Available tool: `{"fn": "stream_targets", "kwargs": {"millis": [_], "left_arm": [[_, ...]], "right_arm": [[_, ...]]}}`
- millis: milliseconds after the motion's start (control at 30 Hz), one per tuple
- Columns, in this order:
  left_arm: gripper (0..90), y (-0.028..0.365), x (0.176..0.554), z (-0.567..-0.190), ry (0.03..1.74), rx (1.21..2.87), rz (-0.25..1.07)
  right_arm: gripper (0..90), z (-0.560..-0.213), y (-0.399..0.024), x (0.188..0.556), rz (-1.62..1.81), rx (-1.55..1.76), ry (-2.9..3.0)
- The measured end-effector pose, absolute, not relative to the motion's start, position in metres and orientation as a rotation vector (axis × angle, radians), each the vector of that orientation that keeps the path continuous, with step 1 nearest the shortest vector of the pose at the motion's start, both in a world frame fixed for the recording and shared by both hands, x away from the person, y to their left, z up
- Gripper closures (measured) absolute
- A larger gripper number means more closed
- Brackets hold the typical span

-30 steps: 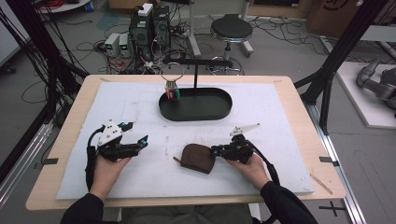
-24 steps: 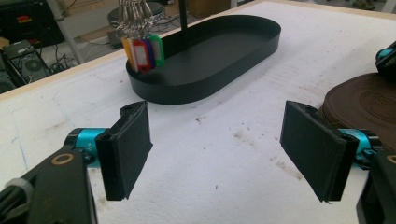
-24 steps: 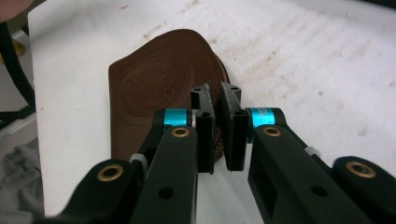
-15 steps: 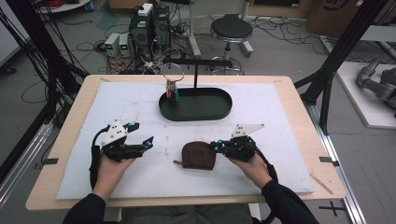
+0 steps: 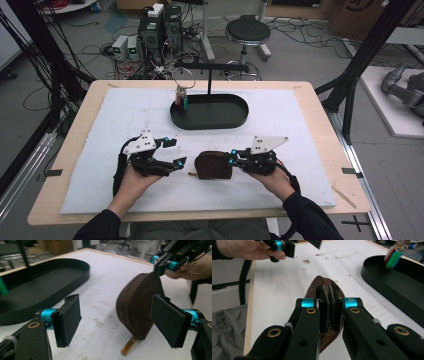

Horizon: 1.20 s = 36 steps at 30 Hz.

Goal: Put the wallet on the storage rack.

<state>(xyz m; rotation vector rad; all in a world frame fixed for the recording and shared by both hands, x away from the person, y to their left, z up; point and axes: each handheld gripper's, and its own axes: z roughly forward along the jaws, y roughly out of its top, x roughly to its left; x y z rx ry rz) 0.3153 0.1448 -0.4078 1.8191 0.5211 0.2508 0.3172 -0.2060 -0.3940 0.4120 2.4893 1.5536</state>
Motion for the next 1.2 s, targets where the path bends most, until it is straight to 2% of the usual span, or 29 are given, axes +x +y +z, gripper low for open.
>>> {"fn": "stream_targets", "kwargs": {"millis": [267, 567, 633, 667, 700, 767, 933, 1033, 1200], "left_arm": [[25.8, 0.118, 0.327, -0.418, 0.482, 1.904, 0.156], [26.3, 0.098, 0.342, -0.426, 0.426, 1.939, -0.013], [32.3, 0.094, 0.343, -0.428, 0.406, 1.961, -0.039], [32.3, 0.092, 0.343, -0.429, 0.386, 1.969, -0.045], [44.7, 0.091, 0.341, -0.429, 0.354, 1.983, -0.047], [45.9, 0.090, 0.339, -0.428, 0.327, 1.997, -0.019], [57.4, 0.094, 0.338, -0.426, 0.292, 1.999, -0.011], [66.2, 0.093, 0.335, -0.425, 0.264, 1.997, 0.001], [67.1, 0.093, 0.334, -0.424, 0.240, 2.000, 0.007]], "right_arm": [[88.9, -0.393, -0.209, 0.314, 1.557, 0.323, 2.524], [88.9, -0.394, -0.211, 0.313, 1.563, 0.265, 2.552], [88.8, -0.394, -0.211, 0.313, 1.566, 0.252, 2.564], [88.8, -0.394, -0.211, 0.313, 1.566, 0.252, 2.564], [88.8, -0.394, -0.211, 0.313, 1.565, 0.238, 2.568], [88.6, -0.394, -0.212, 0.313, 1.560, 0.238, 2.572], [85.6, -0.395, -0.215, 0.315, 1.570, 0.247, 2.579], [78.6, -0.394, -0.218, 0.317, 1.595, 0.255, 2.579], [64.0, -0.393, -0.219, 0.317, 1.605, 0.275, 2.567]]}}
